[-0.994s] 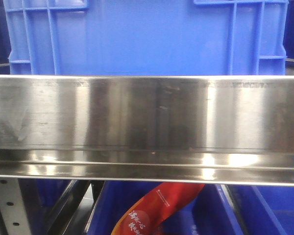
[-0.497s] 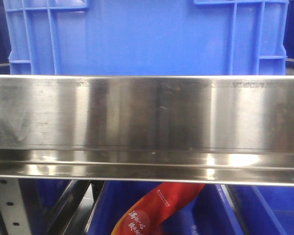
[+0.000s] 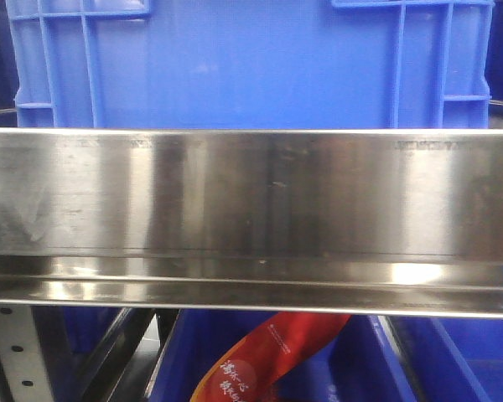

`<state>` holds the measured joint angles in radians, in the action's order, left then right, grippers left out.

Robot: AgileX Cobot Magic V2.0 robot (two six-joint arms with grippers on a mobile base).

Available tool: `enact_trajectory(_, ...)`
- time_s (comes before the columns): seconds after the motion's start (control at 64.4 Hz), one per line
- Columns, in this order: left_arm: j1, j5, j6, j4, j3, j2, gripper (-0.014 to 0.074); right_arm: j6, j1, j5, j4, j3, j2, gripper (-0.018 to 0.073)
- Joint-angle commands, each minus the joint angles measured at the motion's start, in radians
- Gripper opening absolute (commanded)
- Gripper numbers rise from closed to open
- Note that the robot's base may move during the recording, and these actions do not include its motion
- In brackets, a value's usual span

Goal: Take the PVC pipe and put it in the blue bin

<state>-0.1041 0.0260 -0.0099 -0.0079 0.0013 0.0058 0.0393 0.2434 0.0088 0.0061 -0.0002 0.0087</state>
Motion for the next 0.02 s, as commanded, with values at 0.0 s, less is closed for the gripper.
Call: enact_trajectory(0.0,-0.006,-0.015,-0.001,-0.003,-0.001,-0.006,-0.0111,-0.002,0.003,-0.021,-0.006,0.000,-0.002,-0.0167)
